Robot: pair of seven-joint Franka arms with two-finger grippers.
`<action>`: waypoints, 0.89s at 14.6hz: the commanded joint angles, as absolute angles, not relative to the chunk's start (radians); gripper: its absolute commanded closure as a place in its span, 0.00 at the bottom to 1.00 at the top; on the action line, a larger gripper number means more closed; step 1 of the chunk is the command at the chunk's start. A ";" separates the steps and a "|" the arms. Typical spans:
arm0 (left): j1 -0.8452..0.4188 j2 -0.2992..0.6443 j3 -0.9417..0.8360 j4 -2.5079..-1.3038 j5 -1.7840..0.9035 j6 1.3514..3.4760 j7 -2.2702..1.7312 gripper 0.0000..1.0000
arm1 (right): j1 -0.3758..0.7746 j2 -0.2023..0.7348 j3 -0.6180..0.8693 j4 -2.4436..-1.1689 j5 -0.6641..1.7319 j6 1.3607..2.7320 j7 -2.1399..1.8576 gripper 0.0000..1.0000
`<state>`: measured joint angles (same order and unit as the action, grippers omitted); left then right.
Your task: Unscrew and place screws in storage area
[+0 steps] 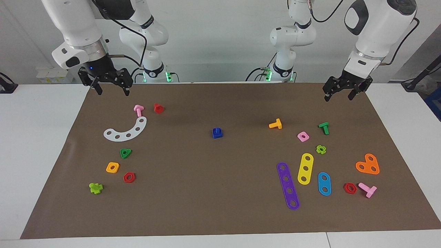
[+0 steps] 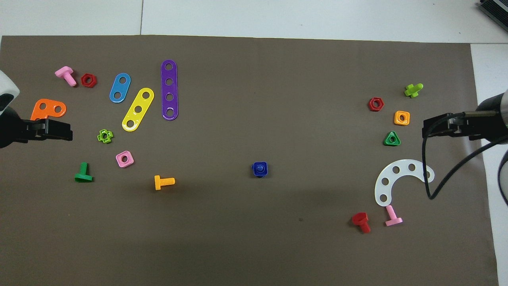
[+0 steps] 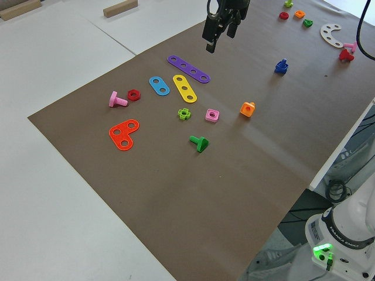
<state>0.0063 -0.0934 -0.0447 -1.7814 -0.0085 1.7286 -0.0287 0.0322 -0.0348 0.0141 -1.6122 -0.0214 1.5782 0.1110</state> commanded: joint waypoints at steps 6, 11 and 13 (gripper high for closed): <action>0.012 -0.115 -0.046 -1.809 0.005 1.749 -0.029 0.00 | 0.026 -0.058 0.018 -1.640 -0.015 1.591 0.112 0.00; 0.006 -0.127 -0.048 -1.828 0.005 1.746 -0.026 0.00 | 0.026 -0.058 0.018 -1.640 -0.015 1.591 0.112 0.00; 0.006 -0.141 -0.048 -1.861 0.005 1.758 -0.028 0.01 | 0.026 -0.058 0.018 -1.640 -0.015 1.591 0.112 0.00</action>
